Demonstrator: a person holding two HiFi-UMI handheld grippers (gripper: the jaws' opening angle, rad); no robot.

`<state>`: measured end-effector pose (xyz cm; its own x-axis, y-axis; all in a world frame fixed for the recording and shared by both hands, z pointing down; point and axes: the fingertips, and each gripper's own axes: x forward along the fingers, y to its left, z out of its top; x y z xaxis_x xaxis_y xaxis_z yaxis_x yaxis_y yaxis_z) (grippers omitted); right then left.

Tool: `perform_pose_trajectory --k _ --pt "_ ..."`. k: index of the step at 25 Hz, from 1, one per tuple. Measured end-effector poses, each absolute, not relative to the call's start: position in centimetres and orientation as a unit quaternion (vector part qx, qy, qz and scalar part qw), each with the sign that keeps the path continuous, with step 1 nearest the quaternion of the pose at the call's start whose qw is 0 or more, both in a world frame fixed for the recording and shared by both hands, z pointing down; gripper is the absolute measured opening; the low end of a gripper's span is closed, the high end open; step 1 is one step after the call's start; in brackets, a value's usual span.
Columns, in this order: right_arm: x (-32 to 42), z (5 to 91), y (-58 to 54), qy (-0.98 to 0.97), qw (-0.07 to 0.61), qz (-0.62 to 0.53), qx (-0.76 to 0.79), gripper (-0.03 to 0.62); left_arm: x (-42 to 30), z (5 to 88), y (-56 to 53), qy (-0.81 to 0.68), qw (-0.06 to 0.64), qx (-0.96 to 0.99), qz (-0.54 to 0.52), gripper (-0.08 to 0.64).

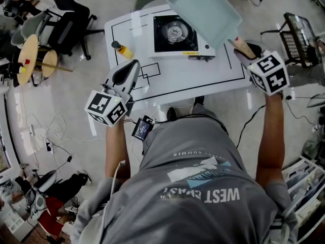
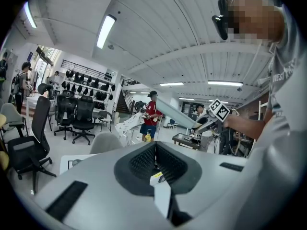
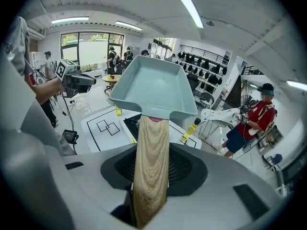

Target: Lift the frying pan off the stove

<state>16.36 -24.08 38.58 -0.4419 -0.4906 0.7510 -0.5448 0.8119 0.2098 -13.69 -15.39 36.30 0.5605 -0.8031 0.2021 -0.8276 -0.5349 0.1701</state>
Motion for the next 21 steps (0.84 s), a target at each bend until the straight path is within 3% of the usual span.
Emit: perform_pose_trajectory --k 21 --pt "15.3 40.4 -25.2 -0.849 0.443 0.037 0.287 0.138 -14.7 36.7 -15.5 -0.482 0.127 0.866 0.047 -0.002"
